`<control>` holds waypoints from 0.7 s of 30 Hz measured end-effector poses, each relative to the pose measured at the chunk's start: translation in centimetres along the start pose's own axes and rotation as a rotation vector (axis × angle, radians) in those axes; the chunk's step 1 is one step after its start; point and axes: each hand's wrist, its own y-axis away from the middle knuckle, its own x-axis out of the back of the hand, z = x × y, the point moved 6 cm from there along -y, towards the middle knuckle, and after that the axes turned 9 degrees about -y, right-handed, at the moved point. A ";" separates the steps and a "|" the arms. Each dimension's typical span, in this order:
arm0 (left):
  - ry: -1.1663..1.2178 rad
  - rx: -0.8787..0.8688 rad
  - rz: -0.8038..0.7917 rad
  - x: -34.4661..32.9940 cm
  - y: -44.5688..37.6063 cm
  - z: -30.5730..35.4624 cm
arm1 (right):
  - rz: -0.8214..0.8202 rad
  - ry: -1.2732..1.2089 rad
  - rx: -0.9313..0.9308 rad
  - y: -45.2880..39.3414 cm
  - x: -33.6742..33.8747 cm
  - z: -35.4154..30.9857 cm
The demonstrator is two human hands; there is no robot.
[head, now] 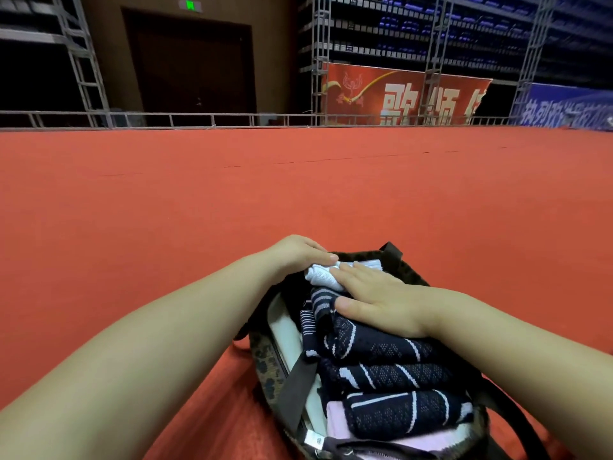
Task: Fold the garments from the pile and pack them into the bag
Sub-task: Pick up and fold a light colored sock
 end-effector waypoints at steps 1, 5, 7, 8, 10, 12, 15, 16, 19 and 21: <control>-0.024 -0.002 0.018 -0.1 -0.3 0.1 | 0.014 0.001 -0.001 -0.2 -0.1 0.2; -0.137 -0.057 0.154 0.8 -0.8 1.1 | 0.039 0.011 -0.007 -0.6 -0.4 0.3; -0.164 -0.120 0.255 2.3 -0.7 2.4 | 0.042 0.013 -0.021 -1.0 -0.3 0.5; -0.186 -0.154 0.299 3.2 -0.5 3.3 | 0.040 -0.005 -0.028 -1.3 -0.3 0.6; -0.266 -0.213 0.332 4.4 -0.5 5.6 | 0.028 -0.010 -0.039 -1.6 -0.2 0.7; -0.337 -0.249 0.344 5.3 -0.3 7.8 | 0.027 -0.008 -0.050 -2.1 0.0 1.0; -0.300 -0.261 0.360 6.4 0.1 9.4 | 0.016 -0.047 -0.075 -2.7 0.5 1.2; -0.304 -0.246 0.328 6.4 0.3 9.3 | 0.028 -0.076 -0.070 -2.6 0.8 1.1; -0.313 -0.161 0.232 5.7 1.7 6.8 | 0.050 -0.157 -0.074 -1.1 1.8 0.7; -0.305 -0.131 0.295 5.5 4.4 4.7 | 0.099 -0.221 -0.047 0.6 2.7 -0.2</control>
